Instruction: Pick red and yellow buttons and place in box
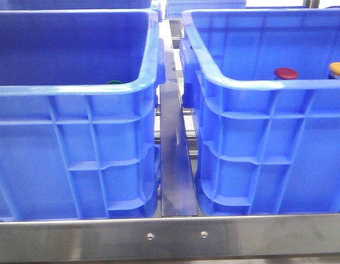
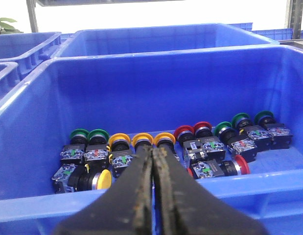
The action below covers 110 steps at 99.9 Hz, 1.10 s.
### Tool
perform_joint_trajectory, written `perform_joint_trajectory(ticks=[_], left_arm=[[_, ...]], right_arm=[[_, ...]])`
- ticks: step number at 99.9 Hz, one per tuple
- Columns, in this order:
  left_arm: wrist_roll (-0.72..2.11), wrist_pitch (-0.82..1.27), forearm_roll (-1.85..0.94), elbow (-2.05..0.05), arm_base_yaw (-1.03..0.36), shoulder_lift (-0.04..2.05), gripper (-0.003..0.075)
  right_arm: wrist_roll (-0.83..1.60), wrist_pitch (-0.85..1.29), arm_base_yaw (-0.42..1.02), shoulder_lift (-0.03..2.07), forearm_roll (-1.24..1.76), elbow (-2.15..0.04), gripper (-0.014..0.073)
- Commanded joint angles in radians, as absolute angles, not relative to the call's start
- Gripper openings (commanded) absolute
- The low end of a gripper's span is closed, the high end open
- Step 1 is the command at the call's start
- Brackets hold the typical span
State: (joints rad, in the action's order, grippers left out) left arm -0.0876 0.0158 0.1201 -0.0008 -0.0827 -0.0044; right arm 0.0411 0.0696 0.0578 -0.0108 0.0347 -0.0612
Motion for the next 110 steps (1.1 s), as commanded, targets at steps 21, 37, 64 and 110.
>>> perform_joint_trajectory(ticks=[21, 37, 64, 110], left_arm=[[-0.088, -0.065, 0.111, 0.017, -0.079, -0.036, -0.0020], [-0.088, -0.065, 0.111, 0.017, -0.079, -0.036, -0.0020], [-0.088, -0.065, 0.111, 0.017, -0.079, -0.036, -0.0020], [-0.088, -0.065, 0.111, 0.017, -0.079, -0.036, -0.0020]], right_arm=[[0.027, -0.174, -0.010, -0.030, 0.036, 0.010, -0.0068], [0.027, -0.195, -0.038, -0.030, 0.050, 0.032, -0.0068], [0.027, -0.196, -0.045, -0.030, 0.050, 0.032, -0.0068], [0.027, -0.192, -0.046, -0.030, 0.050, 0.032, -0.0068]])
